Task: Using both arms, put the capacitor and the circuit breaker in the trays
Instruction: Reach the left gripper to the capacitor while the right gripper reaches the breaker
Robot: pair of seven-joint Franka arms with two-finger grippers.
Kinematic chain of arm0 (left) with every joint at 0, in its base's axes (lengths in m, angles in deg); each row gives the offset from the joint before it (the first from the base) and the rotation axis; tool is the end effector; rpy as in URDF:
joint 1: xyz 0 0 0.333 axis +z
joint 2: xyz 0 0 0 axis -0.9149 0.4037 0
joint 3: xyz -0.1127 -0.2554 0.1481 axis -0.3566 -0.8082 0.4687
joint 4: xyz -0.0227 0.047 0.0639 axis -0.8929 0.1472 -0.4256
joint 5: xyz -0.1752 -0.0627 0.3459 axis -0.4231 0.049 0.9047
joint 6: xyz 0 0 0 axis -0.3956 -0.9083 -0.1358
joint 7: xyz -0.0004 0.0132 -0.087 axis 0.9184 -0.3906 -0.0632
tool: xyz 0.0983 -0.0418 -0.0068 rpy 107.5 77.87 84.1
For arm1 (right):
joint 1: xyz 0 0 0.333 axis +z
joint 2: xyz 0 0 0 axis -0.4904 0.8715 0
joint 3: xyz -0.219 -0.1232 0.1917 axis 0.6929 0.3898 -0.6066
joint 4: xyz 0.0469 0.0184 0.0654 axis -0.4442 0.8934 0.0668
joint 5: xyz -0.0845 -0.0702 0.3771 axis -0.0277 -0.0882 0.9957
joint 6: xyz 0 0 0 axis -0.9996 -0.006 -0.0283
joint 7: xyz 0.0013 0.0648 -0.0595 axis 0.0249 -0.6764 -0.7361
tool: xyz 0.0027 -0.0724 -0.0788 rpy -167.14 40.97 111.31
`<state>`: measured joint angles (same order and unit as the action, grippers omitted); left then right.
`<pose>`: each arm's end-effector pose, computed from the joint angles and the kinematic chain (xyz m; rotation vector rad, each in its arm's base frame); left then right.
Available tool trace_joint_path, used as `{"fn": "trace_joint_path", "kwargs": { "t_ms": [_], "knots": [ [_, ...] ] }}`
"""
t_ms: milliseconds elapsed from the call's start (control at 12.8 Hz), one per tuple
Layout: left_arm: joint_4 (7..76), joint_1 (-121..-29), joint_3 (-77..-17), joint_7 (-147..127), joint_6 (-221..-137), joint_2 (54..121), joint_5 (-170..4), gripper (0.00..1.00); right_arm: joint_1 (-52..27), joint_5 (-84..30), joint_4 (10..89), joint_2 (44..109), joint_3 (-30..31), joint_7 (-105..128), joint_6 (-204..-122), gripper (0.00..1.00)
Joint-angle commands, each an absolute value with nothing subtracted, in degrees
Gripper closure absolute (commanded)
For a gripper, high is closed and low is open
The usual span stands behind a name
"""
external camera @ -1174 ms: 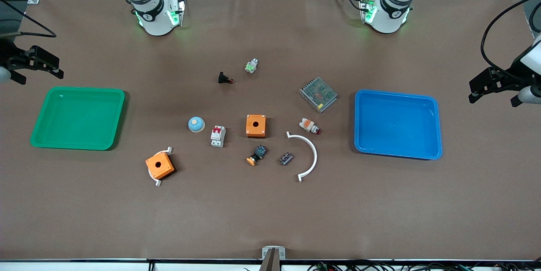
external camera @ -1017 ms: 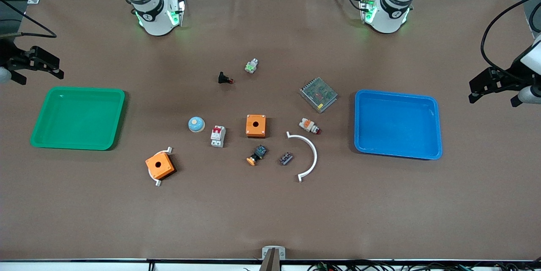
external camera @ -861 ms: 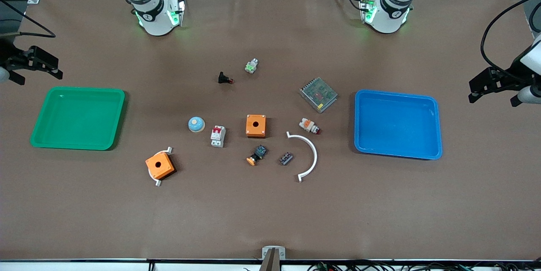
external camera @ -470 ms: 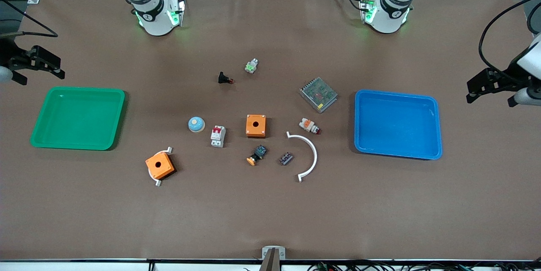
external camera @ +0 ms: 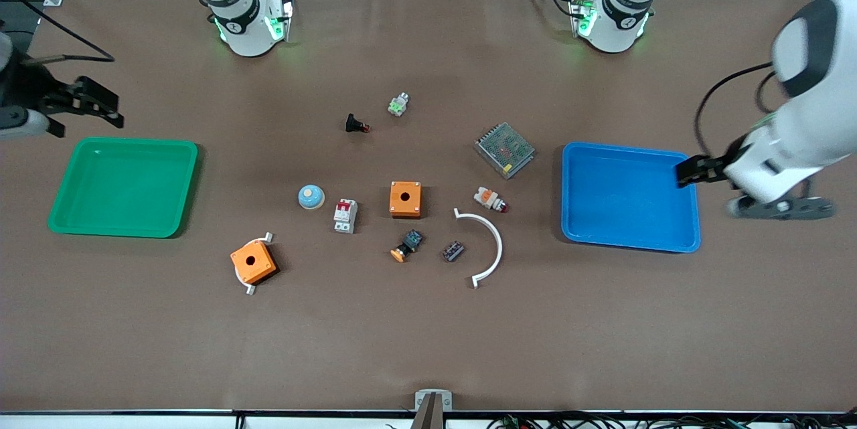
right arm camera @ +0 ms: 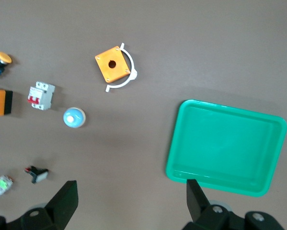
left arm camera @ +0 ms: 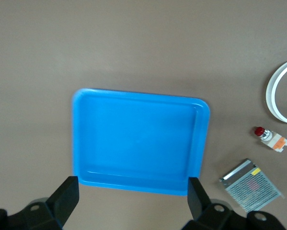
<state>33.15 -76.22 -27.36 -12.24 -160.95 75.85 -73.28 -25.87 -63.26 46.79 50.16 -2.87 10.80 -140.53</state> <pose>0.6174 -0.0937 0.4880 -3.1061 0.0071 0.1551 0.5439 0.0158 0.6059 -3.1187 -0.2038 0.0065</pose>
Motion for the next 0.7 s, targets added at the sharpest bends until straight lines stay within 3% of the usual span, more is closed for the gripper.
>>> {"fn": "trace_joint_path", "kwargs": {
  "t_ms": [0, 157, 391, 626],
  "knots": [
    [30.4, -82.7, -27.3, -24.0, -163.7, 83.1, -73.9, 0.0, -20.9, -64.0, 46.1, 54.1, -2.6, 19.3, -143.1, 0.0],
    [28.2, -86.5, -27.3, -37.9, -168.4, 88.6, -73.6, 0.0, -16.4, -64.0, 46.1, 57.6, -2.6, 25.3, -145.3, 0.0],
    [16.7, -90.5, -27.5, -52.7, -171.6, 99.9, -74.0, 0.0, -11.9, -63.5, 46.2, 64.3, -2.6, 25.9, -150.6, 0.0],
    [15.9, -93.6, -27.8, -64.4, -188.5, 105.0, -77.9, 0.0, -6.4, -63.3, 46.2, 72.4, -2.6, 31.6, -159.4, 0.07]
  ]
}}
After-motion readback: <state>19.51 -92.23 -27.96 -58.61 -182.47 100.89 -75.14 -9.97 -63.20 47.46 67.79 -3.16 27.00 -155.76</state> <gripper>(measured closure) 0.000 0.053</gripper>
